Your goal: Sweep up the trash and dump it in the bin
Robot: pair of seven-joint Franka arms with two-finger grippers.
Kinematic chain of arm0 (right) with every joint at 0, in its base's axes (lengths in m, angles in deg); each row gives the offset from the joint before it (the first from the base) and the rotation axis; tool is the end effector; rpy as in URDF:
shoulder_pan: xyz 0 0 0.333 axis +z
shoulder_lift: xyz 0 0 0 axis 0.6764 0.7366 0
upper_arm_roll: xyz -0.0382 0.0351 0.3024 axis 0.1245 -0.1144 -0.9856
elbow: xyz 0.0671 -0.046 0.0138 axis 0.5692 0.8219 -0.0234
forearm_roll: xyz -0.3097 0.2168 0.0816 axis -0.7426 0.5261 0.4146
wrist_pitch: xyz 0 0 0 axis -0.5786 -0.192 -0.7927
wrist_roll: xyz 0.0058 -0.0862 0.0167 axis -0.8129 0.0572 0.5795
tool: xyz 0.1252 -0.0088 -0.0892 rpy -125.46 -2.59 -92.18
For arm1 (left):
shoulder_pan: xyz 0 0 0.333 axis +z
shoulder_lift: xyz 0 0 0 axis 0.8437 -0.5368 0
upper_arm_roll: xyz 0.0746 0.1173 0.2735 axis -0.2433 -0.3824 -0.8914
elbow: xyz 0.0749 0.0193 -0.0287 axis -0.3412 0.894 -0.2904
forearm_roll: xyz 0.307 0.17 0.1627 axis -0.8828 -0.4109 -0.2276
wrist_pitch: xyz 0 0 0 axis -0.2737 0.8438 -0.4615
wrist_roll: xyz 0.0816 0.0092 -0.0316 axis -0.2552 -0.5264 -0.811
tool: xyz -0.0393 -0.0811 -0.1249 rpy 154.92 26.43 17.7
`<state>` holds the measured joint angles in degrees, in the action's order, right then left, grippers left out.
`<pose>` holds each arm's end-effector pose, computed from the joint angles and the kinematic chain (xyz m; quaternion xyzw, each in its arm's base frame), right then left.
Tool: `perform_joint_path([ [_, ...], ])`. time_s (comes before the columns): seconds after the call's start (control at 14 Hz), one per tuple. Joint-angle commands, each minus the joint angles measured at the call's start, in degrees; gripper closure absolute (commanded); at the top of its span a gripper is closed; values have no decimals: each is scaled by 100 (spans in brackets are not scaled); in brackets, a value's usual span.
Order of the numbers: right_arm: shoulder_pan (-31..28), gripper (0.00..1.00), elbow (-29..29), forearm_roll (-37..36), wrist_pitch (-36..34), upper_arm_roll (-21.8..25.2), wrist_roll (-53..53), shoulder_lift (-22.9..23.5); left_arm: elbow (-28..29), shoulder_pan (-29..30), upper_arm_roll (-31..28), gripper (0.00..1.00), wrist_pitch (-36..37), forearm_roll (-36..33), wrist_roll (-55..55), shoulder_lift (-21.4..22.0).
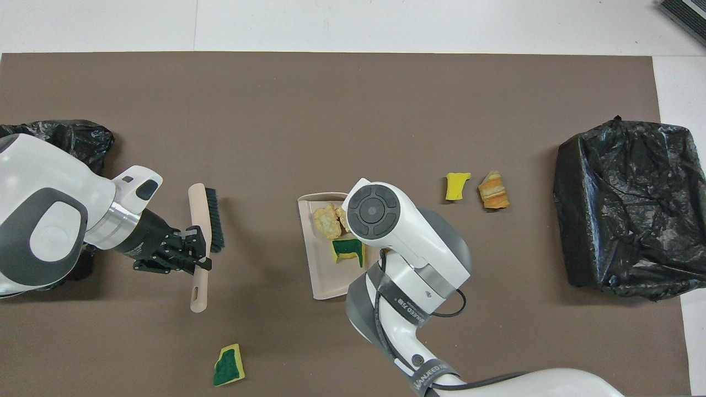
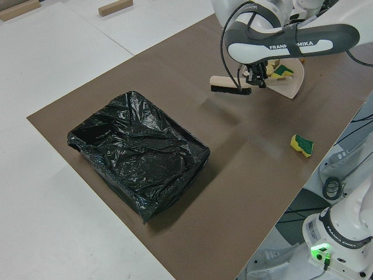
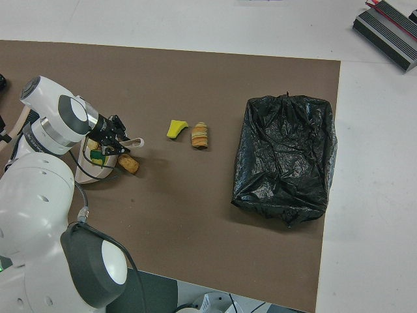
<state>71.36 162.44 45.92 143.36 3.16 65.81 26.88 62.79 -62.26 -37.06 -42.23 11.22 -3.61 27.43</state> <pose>0.5106 0.3032 0.2977 0.6567 0.7417 -0.0999 0.0931 0.4658 -0.1179 0.3743 0.9547 0.1155 -0.2346 0.1417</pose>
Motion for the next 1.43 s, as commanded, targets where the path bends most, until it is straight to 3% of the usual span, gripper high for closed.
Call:
perform_joint_path([
  [0.0, -77, 100, 144, -39, 216, -55, 52, -36, 84, -160, 81, 100, 546, -826, -409, 636],
  [0.14, -85, 100, 144, -39, 216, -46, 52, -36, 557, -161, 81, 100, 663, -828, -505, 1170],
  [0.29, -85, 100, 161, -39, 286, -55, 52, -36, 1382, -178, 107, 100, 488, -837, -602, 2039],
  [0.79, -85, 100, 170, -39, 295, -55, 16, -36, 3441, -345, 1021, 100, 425, -811, -2006, 4748],
  [1.36, -94, 100, 170, 49, 295, -46, -1, -36, 3961, -310, 978, 100, 557, 24, -2624, 5146],
])
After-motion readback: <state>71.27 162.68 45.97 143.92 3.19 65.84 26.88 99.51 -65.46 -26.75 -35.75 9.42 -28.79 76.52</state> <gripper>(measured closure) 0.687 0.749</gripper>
